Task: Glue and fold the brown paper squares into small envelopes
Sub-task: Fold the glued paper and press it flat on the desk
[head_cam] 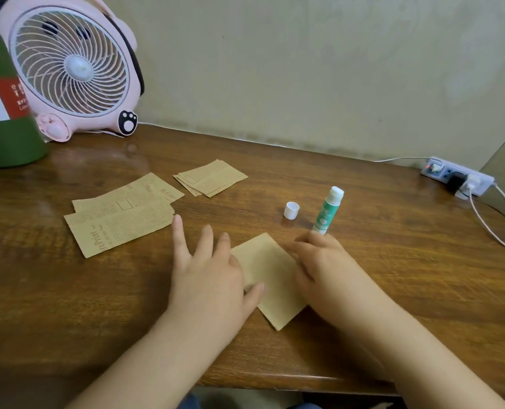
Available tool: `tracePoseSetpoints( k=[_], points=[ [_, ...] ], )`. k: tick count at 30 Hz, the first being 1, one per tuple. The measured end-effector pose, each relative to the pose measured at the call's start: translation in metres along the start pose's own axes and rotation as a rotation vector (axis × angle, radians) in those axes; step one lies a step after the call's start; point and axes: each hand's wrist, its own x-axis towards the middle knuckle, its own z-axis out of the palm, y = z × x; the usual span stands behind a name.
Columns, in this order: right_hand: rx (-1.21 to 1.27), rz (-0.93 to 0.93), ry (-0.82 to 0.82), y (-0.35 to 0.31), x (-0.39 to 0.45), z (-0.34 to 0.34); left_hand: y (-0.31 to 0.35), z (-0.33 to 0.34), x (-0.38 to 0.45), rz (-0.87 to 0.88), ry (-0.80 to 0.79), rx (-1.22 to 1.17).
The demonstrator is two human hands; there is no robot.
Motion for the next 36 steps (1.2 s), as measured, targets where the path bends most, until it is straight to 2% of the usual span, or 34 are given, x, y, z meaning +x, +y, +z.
tracePoseSetpoints(
  k=[4,8,10,13,16,19,27,29,33,36],
  points=[
    [0.067,-0.061,-0.033,-0.02,-0.008,0.013,0.02,-0.017,-0.023,-0.045,-0.073,0.034],
    [0.104,-0.164,-0.09,-0.006,-0.002,0.021,-0.001,-0.007,-0.025,0.115,0.084,-0.27],
    [0.123,-0.222,-0.109,0.005,0.0,0.019,-0.016,-0.009,-0.015,0.18,0.055,-0.359],
    [0.062,-0.269,-0.123,0.007,0.007,0.015,-0.032,0.007,0.001,0.202,-0.086,-0.42],
    [0.07,-0.23,-0.036,-0.014,0.014,0.019,-0.032,0.015,0.001,0.158,-0.097,-0.488],
    [0.127,-0.169,-0.008,-0.032,0.016,0.031,-0.032,0.022,-0.002,0.127,-0.035,-0.483],
    [0.067,0.078,0.03,0.01,-0.01,0.011,-0.035,0.022,-0.005,0.114,-0.095,-0.546],
    [0.069,0.063,0.044,0.003,-0.005,0.012,-0.034,0.023,-0.005,0.113,-0.103,-0.543],
    [0.182,-0.111,-0.024,-0.033,0.013,0.028,-0.035,0.024,-0.004,0.093,-0.112,-0.539],
    [0.189,-0.112,-0.013,-0.031,0.014,0.029,-0.036,0.024,-0.005,0.097,-0.101,-0.527]
  ],
)
